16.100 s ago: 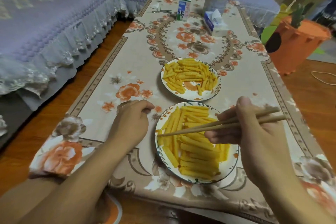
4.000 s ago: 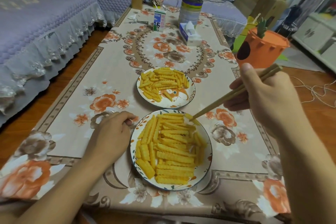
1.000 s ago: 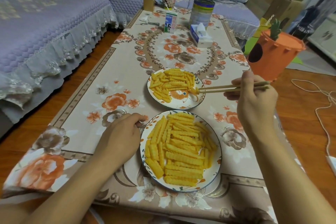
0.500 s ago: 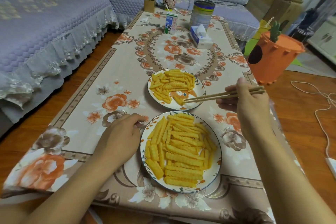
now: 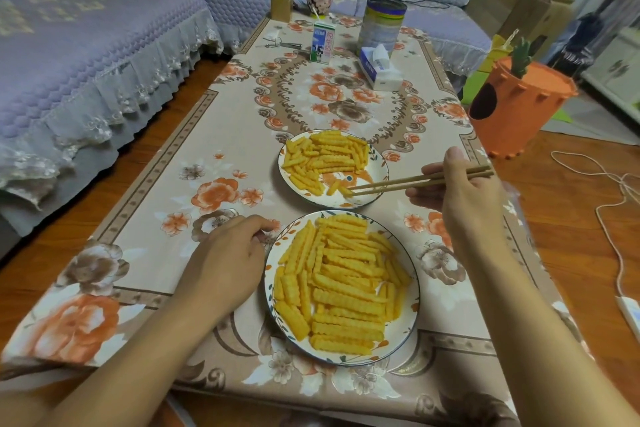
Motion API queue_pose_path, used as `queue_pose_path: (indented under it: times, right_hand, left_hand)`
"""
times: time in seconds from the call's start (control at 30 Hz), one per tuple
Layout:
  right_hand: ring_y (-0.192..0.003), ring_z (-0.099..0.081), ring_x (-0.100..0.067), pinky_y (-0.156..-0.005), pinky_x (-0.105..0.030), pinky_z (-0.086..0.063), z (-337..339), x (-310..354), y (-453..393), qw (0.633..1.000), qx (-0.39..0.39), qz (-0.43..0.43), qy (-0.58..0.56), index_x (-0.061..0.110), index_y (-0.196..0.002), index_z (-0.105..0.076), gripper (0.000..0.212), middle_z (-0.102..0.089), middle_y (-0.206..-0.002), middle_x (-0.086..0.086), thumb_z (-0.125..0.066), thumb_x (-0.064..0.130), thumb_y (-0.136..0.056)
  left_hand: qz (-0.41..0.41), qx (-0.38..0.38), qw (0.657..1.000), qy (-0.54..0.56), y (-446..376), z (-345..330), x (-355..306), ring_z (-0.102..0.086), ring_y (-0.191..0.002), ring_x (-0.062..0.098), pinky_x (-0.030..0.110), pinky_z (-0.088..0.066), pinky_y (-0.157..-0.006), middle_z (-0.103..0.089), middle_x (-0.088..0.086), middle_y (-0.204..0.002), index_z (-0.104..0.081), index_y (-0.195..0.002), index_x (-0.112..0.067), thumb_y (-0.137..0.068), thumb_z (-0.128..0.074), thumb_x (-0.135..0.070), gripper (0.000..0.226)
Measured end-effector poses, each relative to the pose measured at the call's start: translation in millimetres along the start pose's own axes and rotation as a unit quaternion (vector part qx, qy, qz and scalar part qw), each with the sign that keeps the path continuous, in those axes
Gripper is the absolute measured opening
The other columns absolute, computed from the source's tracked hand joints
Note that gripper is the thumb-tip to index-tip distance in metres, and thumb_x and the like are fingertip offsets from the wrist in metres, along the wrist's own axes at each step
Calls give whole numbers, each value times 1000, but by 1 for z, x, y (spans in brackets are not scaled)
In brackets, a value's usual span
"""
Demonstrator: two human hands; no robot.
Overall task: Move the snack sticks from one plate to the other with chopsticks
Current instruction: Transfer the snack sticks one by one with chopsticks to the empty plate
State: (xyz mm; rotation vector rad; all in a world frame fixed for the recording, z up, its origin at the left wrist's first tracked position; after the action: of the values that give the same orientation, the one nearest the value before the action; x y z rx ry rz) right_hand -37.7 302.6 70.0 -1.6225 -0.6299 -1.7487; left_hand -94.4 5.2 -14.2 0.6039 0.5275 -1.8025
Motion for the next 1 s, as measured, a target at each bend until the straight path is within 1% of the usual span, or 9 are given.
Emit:
queue_pose_path:
  times: [0.13,0.23,0.43,0.6,0.7,0.77,0.87,0.93,1.0]
  right_hand:
    - [-59,-72,-31,-63,-40,-65,8,18,2,1000,-16,22,-9,-2,-86,-67,50,-69,-70,-18,-43,35,-110]
    - [-56,-71,-28,-59,-37,-64,23,40,2,999,-18,20,-31,1,-83,-64,51,-69,-63,-12,-40,36,-110]
    - [-56,-70,-27,-61,-39,-63,45,64,7,999,32,-33,20,3,-83,-63,51,-67,-69,-14,-41,42,-108]
    - [-54,-69,-29,-50,-32,-59,34,63,13,992,96,-50,60,0,-83,-65,51,-69,-66,-14,-45,40,-107]
    - [-53,-68,-28,-48,-30,-57,32,64,13,990,110,-39,80,-1,-86,-68,46,-68,-66,-15,-51,36,-106]
    - [-52,-66,-24,-50,-30,-57,35,68,12,993,90,-19,68,2,-85,-67,42,-66,-68,-14,-51,34,-106]
    - [-55,-67,-23,-58,-33,-61,41,68,9,999,35,5,23,6,-83,-65,40,-66,-75,-14,-48,32,-108]
    - [-64,-73,-31,-65,-36,-65,39,60,6,1000,9,18,16,4,-88,-66,41,-69,-84,-23,-45,32,-109]
    - [-74,-74,-39,-69,-41,-66,29,47,5,1000,14,22,6,2,-93,-67,41,-68,-92,-31,-44,32,-109]
  left_hand:
    - [4,-2,1000,-4,1,0,-1,-56,-116,13,28,-42,-83,-64,-9,-126,-65,-126,-30,-100,-44,-11,39]
    - [4,-1,1000,-8,1,0,-1,-55,-117,14,29,-42,-83,-63,-9,-127,-65,-127,-31,-100,-43,-12,39]
    - [1,4,1000,-17,0,-2,-1,-56,-117,16,33,-47,-88,-64,-7,-127,-65,-126,-31,-100,-44,-12,39]
    - [2,3,1000,-19,0,-2,-3,-57,-115,17,32,-46,-85,-64,-7,-126,-65,-126,-31,-100,-44,-13,38]
    - [2,5,1000,-18,1,-2,-3,-57,-115,16,30,-44,-84,-64,-8,-126,-65,-126,-31,-99,-44,-13,38]
    - [3,7,1000,-17,1,-2,-2,-56,-116,17,31,-44,-84,-63,-8,-127,-65,-126,-31,-99,-44,-13,39]
    - [1,8,1000,-22,0,-3,-1,-56,-116,17,30,-43,-83,-63,-7,-127,-64,-127,-31,-99,-44,-12,39]
    - [2,9,1000,-26,0,-4,-1,-56,-116,17,30,-44,-85,-63,-7,-127,-64,-127,-31,-99,-44,-12,39]
    - [0,10,1000,-28,0,-5,-1,-56,-115,18,32,-46,-85,-64,-7,-126,-64,-127,-31,-99,-45,-12,39]
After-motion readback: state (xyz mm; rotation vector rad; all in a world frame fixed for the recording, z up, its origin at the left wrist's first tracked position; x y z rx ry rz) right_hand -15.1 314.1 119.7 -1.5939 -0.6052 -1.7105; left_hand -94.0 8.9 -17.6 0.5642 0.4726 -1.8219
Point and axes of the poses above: each hand's wrist, its own y-axis away from the middle knuckle, its own z-axis out of the back of the hand, x = y × z, the point moved 4 cm from there along -y, towards the middle knuckle
